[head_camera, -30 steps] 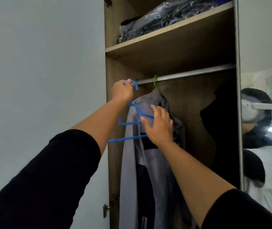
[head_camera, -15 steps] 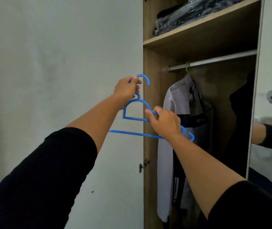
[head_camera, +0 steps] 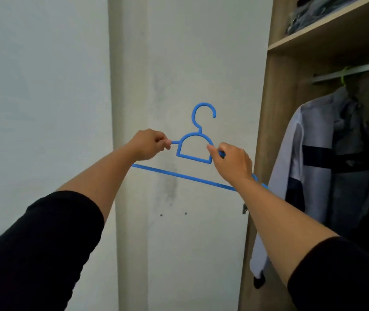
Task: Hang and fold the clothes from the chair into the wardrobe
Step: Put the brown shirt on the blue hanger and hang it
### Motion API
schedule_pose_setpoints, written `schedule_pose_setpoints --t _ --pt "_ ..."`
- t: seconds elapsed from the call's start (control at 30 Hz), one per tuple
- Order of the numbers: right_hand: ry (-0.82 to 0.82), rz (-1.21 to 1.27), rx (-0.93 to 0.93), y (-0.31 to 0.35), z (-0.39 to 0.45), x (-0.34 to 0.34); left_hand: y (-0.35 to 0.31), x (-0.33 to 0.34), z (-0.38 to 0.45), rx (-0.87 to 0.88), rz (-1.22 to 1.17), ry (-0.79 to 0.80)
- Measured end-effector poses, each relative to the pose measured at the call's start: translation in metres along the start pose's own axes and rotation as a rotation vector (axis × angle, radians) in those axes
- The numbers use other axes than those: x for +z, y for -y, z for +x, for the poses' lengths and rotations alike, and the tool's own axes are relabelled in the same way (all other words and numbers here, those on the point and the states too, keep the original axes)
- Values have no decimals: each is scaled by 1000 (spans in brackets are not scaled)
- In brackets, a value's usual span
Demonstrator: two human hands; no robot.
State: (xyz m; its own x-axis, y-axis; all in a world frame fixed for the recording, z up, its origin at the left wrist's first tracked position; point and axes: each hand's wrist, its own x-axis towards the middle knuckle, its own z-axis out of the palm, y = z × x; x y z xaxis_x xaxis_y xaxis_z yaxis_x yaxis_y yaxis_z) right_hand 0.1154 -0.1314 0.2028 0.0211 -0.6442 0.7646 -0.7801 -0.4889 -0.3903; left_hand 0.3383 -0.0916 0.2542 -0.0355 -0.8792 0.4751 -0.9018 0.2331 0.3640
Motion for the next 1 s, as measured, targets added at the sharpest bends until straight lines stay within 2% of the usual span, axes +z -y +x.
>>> schedule_pose_setpoints --t 0.2,0.53,0.77,1.0 --pt "141 139 -68 53 -42 10 22 -19 -91 -229 93 -127" --pt "306 385 -236 211 -104 18 62 -134 -239 -462 230 -262" --pt "414 521 -337 330 -171 31 103 -211 -354 -577 286 -279" --pt "425 581 -348 432 -241 47 150 -273 -447 -687 399 -289"
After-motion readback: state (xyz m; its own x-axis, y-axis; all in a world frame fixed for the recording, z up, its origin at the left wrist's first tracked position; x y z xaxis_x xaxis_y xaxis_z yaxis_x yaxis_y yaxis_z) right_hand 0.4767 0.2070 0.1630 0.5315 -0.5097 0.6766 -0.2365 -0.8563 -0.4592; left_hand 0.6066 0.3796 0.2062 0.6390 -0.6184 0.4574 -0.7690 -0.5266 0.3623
